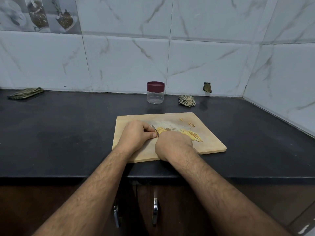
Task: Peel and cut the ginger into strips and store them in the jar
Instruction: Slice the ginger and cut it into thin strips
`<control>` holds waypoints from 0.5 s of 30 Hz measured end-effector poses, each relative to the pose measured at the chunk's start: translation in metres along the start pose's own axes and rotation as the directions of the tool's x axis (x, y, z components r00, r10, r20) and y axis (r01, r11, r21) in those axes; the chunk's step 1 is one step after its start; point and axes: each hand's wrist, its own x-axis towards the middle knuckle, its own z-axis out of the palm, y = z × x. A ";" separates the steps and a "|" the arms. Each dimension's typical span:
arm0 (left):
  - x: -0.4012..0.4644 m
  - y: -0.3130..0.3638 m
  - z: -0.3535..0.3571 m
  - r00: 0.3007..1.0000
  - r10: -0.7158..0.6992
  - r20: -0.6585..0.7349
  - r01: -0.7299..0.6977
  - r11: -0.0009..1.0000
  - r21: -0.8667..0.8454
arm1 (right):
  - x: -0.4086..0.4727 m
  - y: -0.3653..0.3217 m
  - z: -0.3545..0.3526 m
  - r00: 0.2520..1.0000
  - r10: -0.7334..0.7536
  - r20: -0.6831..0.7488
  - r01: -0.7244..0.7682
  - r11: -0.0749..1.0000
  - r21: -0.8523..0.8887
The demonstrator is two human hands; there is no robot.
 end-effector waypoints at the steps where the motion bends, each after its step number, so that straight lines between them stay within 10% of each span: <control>1: 0.000 0.000 0.000 1.000 0.007 -0.001 -0.007 1.000 0.007 | 0.002 -0.001 0.000 1.000 -0.003 0.002 0.003 1.000 -0.007; 15: 0.000 -0.001 0.001 0.999 -0.035 0.003 0.035 0.999 -0.012 | -0.017 0.009 0.004 0.999 0.016 0.050 -0.015 1.000 -0.027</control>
